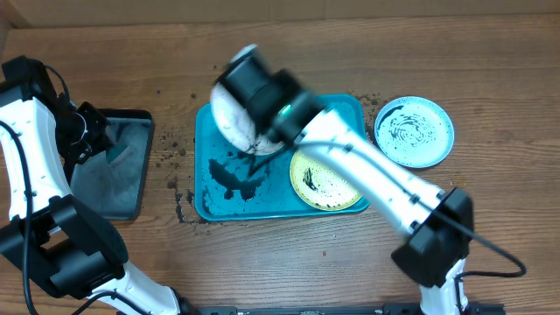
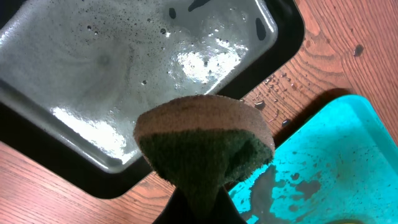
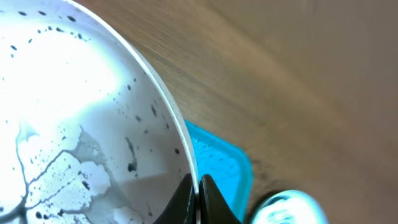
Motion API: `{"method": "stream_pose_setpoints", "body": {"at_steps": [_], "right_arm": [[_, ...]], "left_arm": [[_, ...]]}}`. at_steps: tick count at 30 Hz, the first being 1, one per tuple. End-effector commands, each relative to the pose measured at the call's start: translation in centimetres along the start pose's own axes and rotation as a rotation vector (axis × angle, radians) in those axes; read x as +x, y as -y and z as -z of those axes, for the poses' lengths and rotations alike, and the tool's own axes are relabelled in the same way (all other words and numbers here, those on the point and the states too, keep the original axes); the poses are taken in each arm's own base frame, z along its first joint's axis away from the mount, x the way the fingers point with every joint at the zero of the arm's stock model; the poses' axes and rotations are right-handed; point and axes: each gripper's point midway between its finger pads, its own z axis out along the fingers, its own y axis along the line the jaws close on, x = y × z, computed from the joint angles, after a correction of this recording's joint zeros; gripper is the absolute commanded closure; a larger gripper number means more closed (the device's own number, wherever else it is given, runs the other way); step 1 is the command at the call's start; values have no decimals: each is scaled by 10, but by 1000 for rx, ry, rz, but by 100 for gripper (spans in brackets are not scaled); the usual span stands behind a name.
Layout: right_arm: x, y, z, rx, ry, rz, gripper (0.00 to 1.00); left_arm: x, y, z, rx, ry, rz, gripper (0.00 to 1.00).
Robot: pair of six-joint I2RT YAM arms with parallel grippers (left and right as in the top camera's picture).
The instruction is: Clean dirty plates on tray and stack at the side
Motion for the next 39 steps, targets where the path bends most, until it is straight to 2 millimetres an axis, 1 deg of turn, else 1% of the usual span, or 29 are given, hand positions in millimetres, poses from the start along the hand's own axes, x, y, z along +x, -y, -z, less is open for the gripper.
{"method": "stream_pose_setpoints", "body": {"at_steps": [1,4,9,13,17,19,21,24,30,32,36,39], "right_arm": [[-12,-16,14,-242,13,-225,96],[-11,-18,11,-377,-14,-264,96],[-1,-14,3,-552,-81,-327,96],[8,-10,-4,-615,-121,-360,96],[17,-3,-11,-614,-149,-379,96],[21,-4,-15,-612,-162,-382,96],[27,-7,-19,-612,-175,-380,96],[34,-20,-27,-619,-184,-368,96],[44,-44,-52,-629,-171,-437,96],[48,-51,-60,-633,-164,-457,96],[54,-70,-70,-643,-144,-490,96],[62,-78,-77,-606,-146,-512,96]], "left_arm": [[2,2,4,12,6,14,96],[2,3,4,12,6,13,96],[2,3,4,12,5,13,96],[2,3,4,12,5,13,96],[3,3,4,12,5,13,95],[3,4,4,13,5,10,96],[3,6,3,15,6,3,96],[5,11,2,17,6,-12,96],[9,20,1,21,2,-41,96],[12,29,1,50,-6,-76,96],[24,65,2,193,-32,-253,95],[36,83,1,224,-50,-319,96]]}}
